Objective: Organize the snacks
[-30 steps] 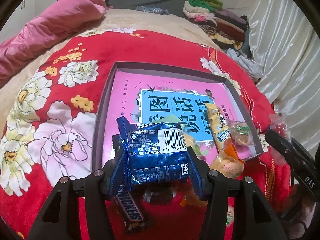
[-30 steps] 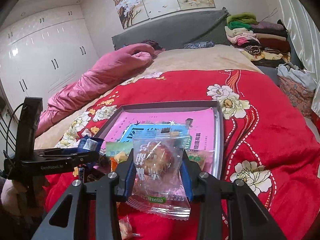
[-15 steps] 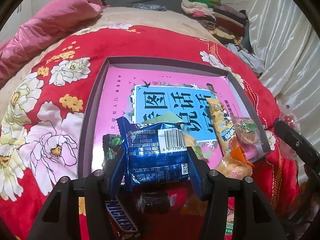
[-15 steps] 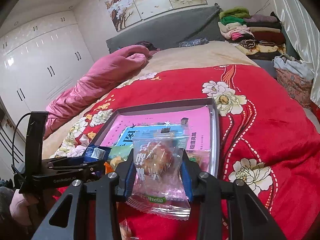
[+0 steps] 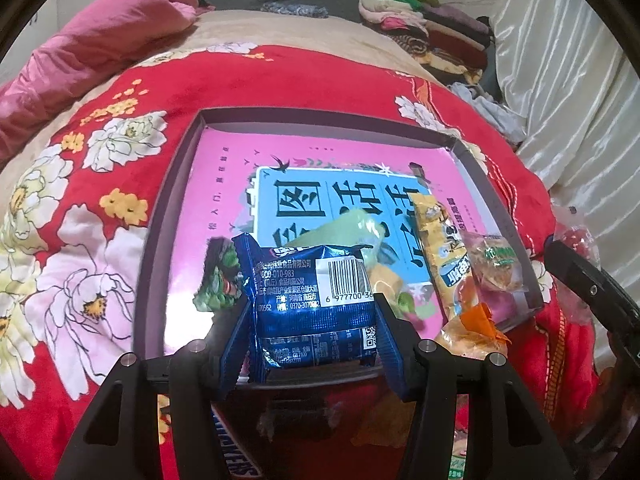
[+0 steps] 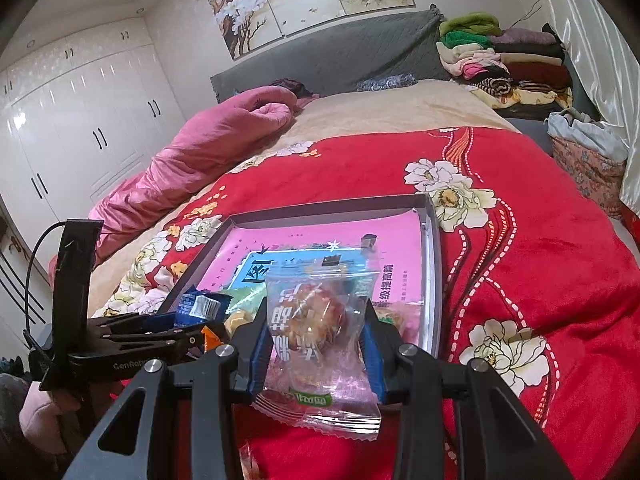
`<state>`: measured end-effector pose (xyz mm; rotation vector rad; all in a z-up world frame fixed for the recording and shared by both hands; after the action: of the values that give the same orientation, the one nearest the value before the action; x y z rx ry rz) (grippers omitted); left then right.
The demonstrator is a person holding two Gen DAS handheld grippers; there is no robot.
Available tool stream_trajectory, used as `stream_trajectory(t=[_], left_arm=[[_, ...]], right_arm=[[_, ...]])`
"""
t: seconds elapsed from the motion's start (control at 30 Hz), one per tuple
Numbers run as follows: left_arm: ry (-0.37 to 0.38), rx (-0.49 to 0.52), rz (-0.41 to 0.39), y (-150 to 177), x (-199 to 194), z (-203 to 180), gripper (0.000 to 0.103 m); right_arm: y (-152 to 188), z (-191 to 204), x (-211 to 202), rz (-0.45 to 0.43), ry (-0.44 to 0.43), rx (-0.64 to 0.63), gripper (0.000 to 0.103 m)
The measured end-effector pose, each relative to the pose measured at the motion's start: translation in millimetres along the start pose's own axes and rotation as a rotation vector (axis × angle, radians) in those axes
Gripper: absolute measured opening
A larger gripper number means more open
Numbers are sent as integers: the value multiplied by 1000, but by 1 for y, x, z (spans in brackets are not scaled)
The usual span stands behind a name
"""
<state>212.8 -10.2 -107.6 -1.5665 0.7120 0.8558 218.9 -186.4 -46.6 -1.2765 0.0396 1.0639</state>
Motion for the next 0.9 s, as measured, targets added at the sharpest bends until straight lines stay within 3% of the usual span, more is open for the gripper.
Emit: stream_trajectory(t=[0.9], left_arm=[[16,23,2,-3,6,-13,59]], right_arm=[[-1,4,19,37,-11,-15,40]])
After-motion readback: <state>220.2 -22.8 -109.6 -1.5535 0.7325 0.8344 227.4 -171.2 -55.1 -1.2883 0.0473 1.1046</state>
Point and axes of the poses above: each gripper's, at about its wrist camera, not at the fingertips, and x roughly the way its jaws point, z to its left, y to its underside, the point moved 7 cm from there along x, roughly the way its jaws point, and after that the axes turned 7 degrees about -y, right-handed, at the moved point
